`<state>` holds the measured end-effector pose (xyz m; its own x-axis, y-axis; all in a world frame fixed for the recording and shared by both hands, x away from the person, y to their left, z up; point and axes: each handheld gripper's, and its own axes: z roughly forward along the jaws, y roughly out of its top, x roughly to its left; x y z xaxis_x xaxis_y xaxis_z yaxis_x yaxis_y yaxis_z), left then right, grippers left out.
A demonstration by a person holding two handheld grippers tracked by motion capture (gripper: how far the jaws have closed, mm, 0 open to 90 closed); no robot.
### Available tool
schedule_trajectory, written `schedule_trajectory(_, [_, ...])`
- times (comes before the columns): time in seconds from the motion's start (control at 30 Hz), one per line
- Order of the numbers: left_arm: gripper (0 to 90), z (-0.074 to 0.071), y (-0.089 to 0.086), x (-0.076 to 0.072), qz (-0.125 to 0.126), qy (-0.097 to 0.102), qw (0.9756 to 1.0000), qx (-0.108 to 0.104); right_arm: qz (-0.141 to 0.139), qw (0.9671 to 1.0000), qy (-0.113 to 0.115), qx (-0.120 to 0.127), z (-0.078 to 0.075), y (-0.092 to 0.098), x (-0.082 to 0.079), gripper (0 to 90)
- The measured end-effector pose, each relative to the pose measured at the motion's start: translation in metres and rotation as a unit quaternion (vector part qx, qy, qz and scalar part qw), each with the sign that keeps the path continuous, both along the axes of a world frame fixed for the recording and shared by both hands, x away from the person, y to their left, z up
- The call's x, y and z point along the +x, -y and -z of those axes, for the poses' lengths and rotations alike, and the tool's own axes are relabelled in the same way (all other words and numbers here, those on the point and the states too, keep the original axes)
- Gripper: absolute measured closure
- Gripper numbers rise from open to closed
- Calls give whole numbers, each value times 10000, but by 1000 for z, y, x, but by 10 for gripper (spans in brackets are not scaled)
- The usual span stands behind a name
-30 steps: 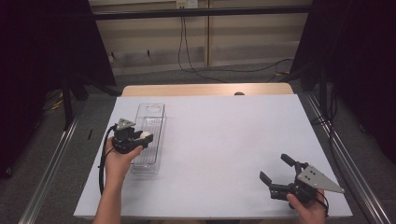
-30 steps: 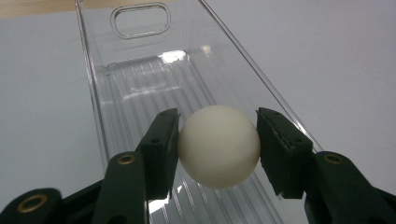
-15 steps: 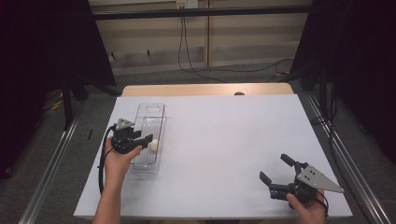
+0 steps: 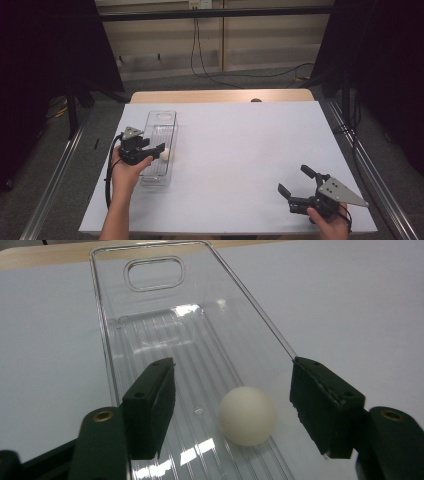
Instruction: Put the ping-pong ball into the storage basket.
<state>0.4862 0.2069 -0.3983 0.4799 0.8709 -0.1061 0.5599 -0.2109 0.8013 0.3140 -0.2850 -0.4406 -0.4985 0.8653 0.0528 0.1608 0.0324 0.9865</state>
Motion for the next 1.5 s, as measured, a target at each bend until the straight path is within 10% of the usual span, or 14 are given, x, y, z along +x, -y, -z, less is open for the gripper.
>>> schedule_trajectory(1.5, [31,-12,-1,-18,21,624,9967,-525,34,10000,49,-27,-1,1,0,23])
